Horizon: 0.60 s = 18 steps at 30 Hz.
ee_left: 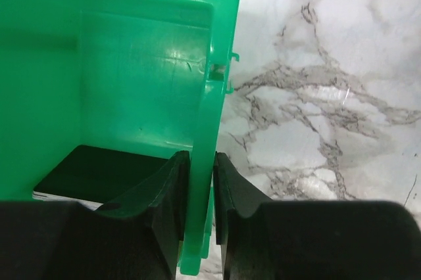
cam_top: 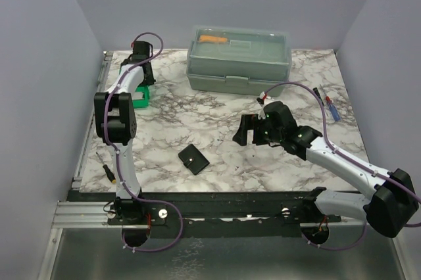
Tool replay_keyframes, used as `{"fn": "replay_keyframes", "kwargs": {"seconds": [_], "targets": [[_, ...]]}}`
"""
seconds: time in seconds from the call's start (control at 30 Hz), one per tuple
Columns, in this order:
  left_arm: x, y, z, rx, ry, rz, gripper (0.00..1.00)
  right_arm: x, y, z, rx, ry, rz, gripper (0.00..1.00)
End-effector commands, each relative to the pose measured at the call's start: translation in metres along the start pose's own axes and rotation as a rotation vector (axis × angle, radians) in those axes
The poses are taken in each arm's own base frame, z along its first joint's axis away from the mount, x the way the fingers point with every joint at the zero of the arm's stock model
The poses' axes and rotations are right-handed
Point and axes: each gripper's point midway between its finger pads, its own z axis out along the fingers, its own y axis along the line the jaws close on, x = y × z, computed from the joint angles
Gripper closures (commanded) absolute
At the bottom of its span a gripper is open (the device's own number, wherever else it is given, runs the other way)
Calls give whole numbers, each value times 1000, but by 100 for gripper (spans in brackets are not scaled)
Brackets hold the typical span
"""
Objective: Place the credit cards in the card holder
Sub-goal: Move the storage box to the center of the board.
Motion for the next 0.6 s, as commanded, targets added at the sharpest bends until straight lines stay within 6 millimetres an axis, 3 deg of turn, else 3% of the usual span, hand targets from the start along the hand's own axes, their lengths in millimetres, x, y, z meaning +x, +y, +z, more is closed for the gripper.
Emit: {"fn": "replay_keyframes", "kwargs": {"seconds": [0.0, 0.27, 0.57], "targets": [[25, -12, -18, 37, 68, 1, 74, 4, -1, 3, -5, 14, 1, 0], [51, -19, -42, 27, 107, -23, 75, 8, -2, 6, -10, 17, 7, 0], [86, -48, -69, 45, 148, 1, 75, 13, 1, 13, -34, 36, 19, 0]]}}
